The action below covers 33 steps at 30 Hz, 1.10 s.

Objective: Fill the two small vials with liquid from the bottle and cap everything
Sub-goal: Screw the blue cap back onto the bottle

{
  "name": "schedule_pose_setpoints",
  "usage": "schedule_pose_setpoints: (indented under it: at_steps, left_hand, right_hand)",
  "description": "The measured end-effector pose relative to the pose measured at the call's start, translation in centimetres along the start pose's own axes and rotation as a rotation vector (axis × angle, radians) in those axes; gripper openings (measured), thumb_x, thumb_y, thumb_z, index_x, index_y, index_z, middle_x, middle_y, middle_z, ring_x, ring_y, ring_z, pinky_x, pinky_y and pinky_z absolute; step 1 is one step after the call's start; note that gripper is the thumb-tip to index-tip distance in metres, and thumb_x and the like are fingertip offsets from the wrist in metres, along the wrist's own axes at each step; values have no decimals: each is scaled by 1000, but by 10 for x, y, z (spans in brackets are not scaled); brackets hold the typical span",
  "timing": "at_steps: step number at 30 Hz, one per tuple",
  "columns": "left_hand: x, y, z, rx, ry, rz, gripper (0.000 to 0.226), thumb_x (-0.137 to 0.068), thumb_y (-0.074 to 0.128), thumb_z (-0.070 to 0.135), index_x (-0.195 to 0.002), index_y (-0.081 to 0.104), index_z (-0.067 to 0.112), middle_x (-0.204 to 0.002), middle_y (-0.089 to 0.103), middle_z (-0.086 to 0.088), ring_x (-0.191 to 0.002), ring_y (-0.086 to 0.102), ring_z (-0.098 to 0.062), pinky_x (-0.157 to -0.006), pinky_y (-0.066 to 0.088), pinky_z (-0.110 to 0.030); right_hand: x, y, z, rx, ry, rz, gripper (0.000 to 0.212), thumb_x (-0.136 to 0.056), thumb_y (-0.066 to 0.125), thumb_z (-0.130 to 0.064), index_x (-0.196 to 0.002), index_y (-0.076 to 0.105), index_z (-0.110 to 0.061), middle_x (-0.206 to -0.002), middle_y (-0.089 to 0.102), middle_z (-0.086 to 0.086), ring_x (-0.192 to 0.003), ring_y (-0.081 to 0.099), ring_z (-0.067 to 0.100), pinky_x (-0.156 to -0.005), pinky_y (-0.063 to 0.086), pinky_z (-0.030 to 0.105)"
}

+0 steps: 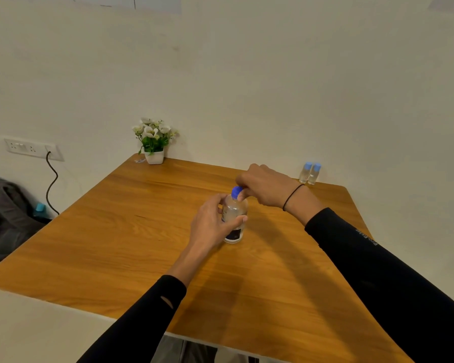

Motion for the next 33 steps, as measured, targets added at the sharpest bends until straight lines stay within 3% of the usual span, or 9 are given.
schedule_pose_setpoints:
  at_steps: [4,7,11,15,18,23,25,28,33]
  left_hand:
    - [0,0,1,-3,5,2,79,-79,84,65,-144,57,28,-135,67,9,-110,64,-11,-88,62,-36]
    - [1,0,2,0,4,5,79,-81,85,62,-145,56,28,-137,67,9,-112,64,-11,-90,61,-35]
    - [2,0,3,4,2,10,77,-81,84,61,-145,57,28,-137,67,10,-111,63,-10,-85,59,-30]
    - [1,-1,2,-12,11,16,77,-80,83,66,-144,59,30,-135,68,11,-108,63,-9,-86,61,-34]
    - [-5,-6,-1,-19,16,30,78,-81,85,62,-146,59,27,-136,69,7,-110,63,-10,-90,61,-36]
    - [-37,-28,-21,-10,-30,19,77,-83,87,51,-147,58,21,-138,68,1,-112,63,-14,-90,56,-32]
    - [-60,-38,-33,-10,-54,6,75,-85,87,47,-148,58,19,-140,68,-2,-111,62,-14,-91,55,-34]
    - [-97,-49,-51,-3,-95,-22,75,-89,86,39,-152,53,14,-145,65,-6,-114,58,-14,-91,50,-32]
    - [-165,-54,-78,32,-129,-41,75,-91,85,28,-154,50,11,-147,62,-9,-132,60,-26,-102,50,-34]
  right_hand:
    - [0,2,-1,-117,-29,-17,46,-99,69,-22,-139,47,-27,-96,55,1,-60,47,6,-60,43,25]
    - [6,3,-11,-17,-97,-13,23,-104,60,-11,-121,53,-23,-96,58,-2,-55,43,0,-54,34,15]
    - [-3,4,-12,64,-61,1,12,-103,63,-27,-106,55,-19,-98,63,6,-67,50,14,-58,39,24]
    - [-6,11,2,-35,33,11,65,-86,73,-61,-127,50,-17,-86,47,0,-70,48,17,-57,35,27]
    - [1,13,21,-269,103,148,100,-76,76,-70,-153,30,-26,-89,59,2,-78,60,21,-65,46,30]
    - [10,65,35,-427,185,119,85,-87,73,-60,-154,30,-29,-88,69,-5,-73,63,5,-66,51,26]
    - [7,97,41,-441,230,23,77,-90,72,-56,-153,35,-30,-105,70,-1,-85,64,10,-76,55,30]
    - [-4,136,51,-360,271,-139,64,-94,70,-50,-148,44,-30,-140,57,3,-123,55,22,-97,51,37]
    - [-34,163,82,-229,356,-218,58,-100,57,-56,-151,38,-37,-154,39,6,-143,36,31,-110,38,56]
Point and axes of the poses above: each hand's wrist, its own x-axis away from the middle knuckle, its own y-axis out of the palm, z = x × y, the point moved 7 cm from there along -x, towards the middle knuckle
